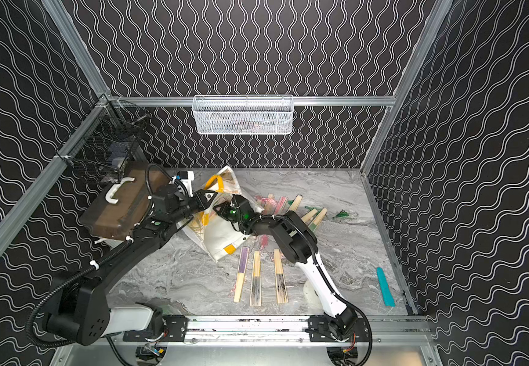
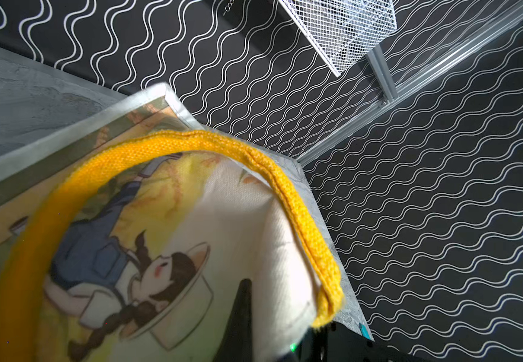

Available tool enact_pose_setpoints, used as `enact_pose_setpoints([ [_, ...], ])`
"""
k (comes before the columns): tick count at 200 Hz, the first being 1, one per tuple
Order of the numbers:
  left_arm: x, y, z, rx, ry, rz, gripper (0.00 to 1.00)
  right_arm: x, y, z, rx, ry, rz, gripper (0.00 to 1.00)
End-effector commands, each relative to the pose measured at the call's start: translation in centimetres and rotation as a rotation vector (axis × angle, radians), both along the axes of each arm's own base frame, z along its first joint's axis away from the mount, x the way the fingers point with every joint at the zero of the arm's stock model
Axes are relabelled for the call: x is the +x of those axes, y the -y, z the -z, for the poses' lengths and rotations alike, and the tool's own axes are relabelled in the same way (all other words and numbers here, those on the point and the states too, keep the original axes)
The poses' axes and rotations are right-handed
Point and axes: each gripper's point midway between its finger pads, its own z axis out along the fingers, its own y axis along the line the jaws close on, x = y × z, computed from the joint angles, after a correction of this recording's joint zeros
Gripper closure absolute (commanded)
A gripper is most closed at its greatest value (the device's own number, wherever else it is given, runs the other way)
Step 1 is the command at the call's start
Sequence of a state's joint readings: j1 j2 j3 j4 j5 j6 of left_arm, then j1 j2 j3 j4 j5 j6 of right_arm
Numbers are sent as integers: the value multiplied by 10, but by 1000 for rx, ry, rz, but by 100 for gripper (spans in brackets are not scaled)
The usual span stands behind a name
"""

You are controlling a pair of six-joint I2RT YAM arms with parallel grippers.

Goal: Take out the folding fans from the tote bags
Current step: Pick up the canvas bag from the center of the board.

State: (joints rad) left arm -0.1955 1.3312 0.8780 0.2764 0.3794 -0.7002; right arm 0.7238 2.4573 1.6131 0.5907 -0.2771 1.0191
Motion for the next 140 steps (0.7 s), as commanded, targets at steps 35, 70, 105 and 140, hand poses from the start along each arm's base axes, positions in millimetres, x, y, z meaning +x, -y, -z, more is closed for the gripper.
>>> enact_pose_setpoints([
  [35,26,-21,-6,43,31,-143,100,-17,9,-51,103,115,-35,87],
  [70,36,-26,-8,76,10,-169,100,-33,12,-75,80,208,-92,87],
  [105,40,-32,-13,116,12,-192,100,-52,16,-83,11,291,-142,87],
  [140,41,-35,-18,141,23,-199,100,-69,22,-96,-40,369,-173,87],
])
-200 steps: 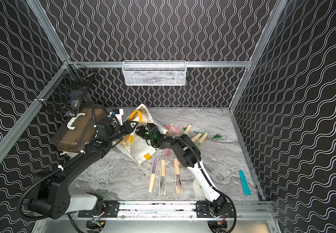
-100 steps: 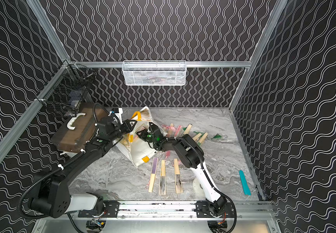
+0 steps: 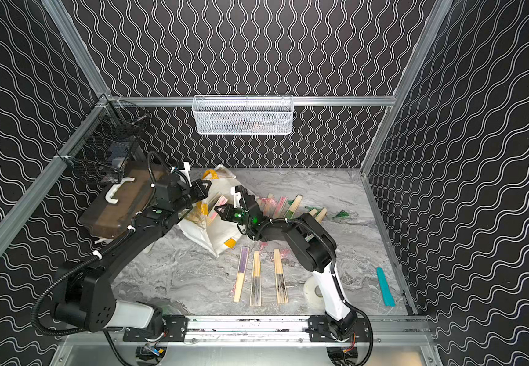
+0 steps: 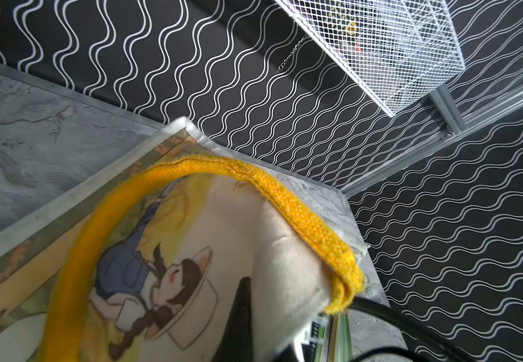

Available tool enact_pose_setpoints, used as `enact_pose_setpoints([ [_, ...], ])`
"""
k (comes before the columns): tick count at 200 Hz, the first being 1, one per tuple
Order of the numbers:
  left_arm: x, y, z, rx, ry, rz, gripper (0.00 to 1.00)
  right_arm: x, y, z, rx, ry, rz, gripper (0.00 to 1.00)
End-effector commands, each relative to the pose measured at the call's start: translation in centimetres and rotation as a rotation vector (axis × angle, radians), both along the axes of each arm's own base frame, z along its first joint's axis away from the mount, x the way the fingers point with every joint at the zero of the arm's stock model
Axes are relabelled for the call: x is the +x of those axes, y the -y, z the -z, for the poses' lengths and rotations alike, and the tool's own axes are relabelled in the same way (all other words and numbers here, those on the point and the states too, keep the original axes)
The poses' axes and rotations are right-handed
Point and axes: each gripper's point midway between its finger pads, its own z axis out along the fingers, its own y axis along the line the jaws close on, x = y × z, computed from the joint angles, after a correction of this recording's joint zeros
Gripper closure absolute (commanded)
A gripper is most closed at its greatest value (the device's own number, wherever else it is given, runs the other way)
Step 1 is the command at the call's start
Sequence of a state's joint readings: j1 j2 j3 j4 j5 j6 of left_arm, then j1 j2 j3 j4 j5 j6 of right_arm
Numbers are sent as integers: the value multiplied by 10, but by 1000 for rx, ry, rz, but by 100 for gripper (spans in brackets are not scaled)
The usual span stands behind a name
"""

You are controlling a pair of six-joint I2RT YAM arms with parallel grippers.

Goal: Take out the folding fans from the tote bags
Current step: Pick up the canvas bag from the center of the board.

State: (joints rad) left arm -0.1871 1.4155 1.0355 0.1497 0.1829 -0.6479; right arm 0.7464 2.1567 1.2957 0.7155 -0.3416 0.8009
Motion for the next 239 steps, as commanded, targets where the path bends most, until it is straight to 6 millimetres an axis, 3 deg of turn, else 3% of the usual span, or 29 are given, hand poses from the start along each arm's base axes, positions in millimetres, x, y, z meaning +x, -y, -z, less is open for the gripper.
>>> enact_pose_setpoints([
  [1,4,-5,-10,37,37,-14,100,-10,1,-22,-18,120,-32,87],
  [24,4,-8,-10,55,38,-18,100,-18,9,-37,-29,161,-31,87],
  [31,4,-9,-11,61,39,-18,100,-20,11,-33,-39,157,-32,87],
  [34,4,-10,-11,64,38,-19,100,-23,13,-47,-24,174,-31,87],
  [74,-1,-20,-21,115,69,-28,100,-39,28,-75,-31,211,-40,87],
  [81,-2,-22,-25,134,81,-29,100,-45,34,-65,-54,190,-44,87],
  [129,5,-41,-38,308,126,-44,100,-60,78,-90,-2,145,-37,87],
  [185,11,-53,-38,389,117,-61,100,-62,155,-119,69,69,22,87],
  [213,14,-62,-40,400,111,-86,100,-80,174,-118,-26,66,38,87],
  [239,17,-68,-37,386,94,-98,100,-103,179,-130,-46,85,-16,86],
])
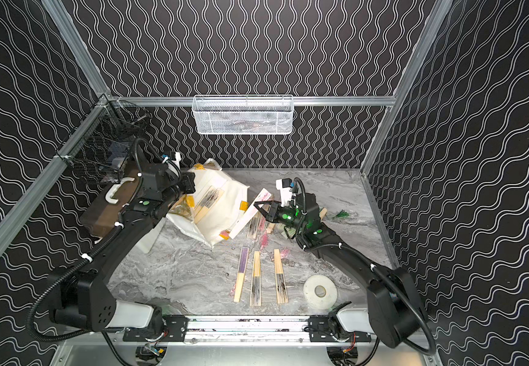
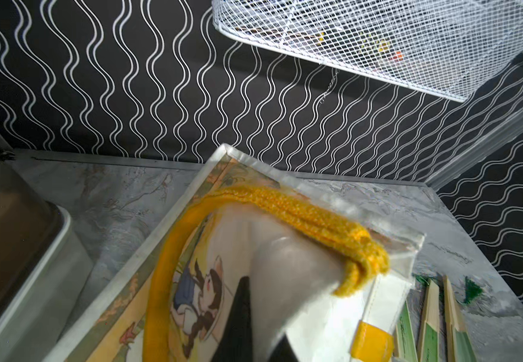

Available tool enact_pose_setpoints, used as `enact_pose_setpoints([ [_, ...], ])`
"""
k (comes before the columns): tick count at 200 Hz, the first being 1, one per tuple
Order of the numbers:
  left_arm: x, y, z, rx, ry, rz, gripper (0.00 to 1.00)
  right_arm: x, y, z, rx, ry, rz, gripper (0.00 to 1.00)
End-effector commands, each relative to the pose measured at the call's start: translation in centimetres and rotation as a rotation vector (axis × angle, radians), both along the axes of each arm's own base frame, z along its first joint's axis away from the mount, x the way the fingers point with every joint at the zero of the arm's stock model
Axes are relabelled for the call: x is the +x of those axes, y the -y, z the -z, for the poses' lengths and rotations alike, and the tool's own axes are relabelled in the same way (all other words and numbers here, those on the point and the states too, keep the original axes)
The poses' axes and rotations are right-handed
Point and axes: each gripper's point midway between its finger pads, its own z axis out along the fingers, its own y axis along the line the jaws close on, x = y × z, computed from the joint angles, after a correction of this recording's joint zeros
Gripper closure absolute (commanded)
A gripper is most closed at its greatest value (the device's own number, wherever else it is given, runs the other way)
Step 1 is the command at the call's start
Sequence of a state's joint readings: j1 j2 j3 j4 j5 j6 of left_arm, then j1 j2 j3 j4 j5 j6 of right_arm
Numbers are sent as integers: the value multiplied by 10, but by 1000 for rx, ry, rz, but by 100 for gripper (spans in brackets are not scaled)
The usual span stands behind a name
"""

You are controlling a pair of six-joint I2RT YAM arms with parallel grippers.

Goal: Take out the folding fans from the tote bags
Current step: Pick up the canvas bag from the center of the board, then place the folding fan at the center of the board.

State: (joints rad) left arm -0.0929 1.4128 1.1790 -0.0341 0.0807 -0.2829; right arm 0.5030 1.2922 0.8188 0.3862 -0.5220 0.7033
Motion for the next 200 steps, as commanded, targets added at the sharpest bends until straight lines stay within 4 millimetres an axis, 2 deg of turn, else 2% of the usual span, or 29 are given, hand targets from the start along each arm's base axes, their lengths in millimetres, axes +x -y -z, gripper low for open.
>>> enact_pose_setpoints([
  [1,6,-9,-9,16,34,-23,100,-21,3,8,-65,-27,-66,86],
  [36,11,-10,-6,-15,29,-22,100,-54,-21,-11,7,-56,-292,87],
  [64,14,-8,-9,-34,39,-10,100,-68,-40,-13,-29,-42,-366,87],
  [81,16,-7,-12,-37,42,-5,100,-85,-60,-16,-50,-20,-446,87],
  [105,18,-7,-15,-44,55,-5,100,-103,-86,-9,-78,-22,-547,86],
  [122,18,-8,-15,-47,52,-11,100,-101,-98,13,-98,-85,-572,86],
  [150,18,-8,-16,-50,56,-15,100,-100,-114,63,-103,-229,-614,87],
  [200,19,-13,-18,-41,60,-39,100,-109,-125,143,-186,-408,-623,89],
])
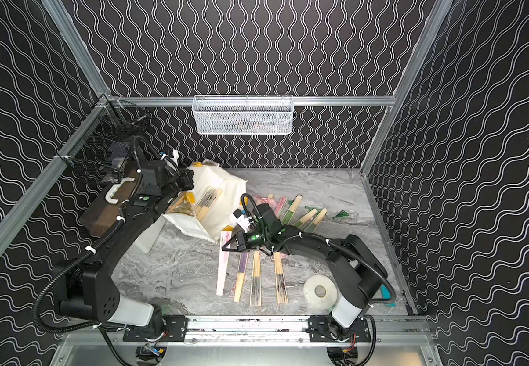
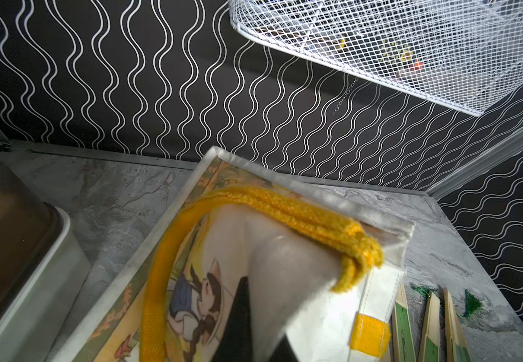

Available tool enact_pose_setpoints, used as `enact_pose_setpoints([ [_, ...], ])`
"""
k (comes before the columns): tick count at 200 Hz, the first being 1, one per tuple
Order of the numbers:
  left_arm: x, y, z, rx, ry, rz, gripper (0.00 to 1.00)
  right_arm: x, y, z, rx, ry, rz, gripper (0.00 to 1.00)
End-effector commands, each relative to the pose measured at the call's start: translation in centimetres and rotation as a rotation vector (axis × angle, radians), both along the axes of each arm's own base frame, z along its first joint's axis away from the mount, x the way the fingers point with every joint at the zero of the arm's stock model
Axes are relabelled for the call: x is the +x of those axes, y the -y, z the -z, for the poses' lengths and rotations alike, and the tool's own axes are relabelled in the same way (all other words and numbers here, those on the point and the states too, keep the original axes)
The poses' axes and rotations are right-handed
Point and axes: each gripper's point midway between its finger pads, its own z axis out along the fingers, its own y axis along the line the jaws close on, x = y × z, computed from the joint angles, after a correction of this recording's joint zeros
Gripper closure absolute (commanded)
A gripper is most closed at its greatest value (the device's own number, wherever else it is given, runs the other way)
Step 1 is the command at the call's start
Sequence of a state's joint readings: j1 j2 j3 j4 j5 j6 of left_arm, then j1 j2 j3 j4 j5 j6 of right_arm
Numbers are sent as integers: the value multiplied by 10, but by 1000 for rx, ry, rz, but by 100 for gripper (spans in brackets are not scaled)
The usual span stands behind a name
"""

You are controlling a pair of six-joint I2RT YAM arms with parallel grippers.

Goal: Take out the folding fans from the tote bags
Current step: Place the folding fan at the center of the board.

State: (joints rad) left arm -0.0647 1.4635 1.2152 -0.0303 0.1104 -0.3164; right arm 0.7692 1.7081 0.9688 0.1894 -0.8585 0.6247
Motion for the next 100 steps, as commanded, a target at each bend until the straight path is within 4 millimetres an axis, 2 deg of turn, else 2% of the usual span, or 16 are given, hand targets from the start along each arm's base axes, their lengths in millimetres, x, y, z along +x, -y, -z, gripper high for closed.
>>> enact_pose_setpoints([
  [1,6,-6,-23,1,78,-30,100,-7,-8,17,-10,-34,-24,89],
  [21,8,-12,-25,10,81,-58,100,-16,-11,37,-59,-58,-41,89],
  [48,14,-18,-30,11,91,-96,100,-23,-14,51,-80,-85,-55,90],
  [100,19,-13,-51,-4,145,-66,100,-13,-17,73,-136,-98,-12,90],
])
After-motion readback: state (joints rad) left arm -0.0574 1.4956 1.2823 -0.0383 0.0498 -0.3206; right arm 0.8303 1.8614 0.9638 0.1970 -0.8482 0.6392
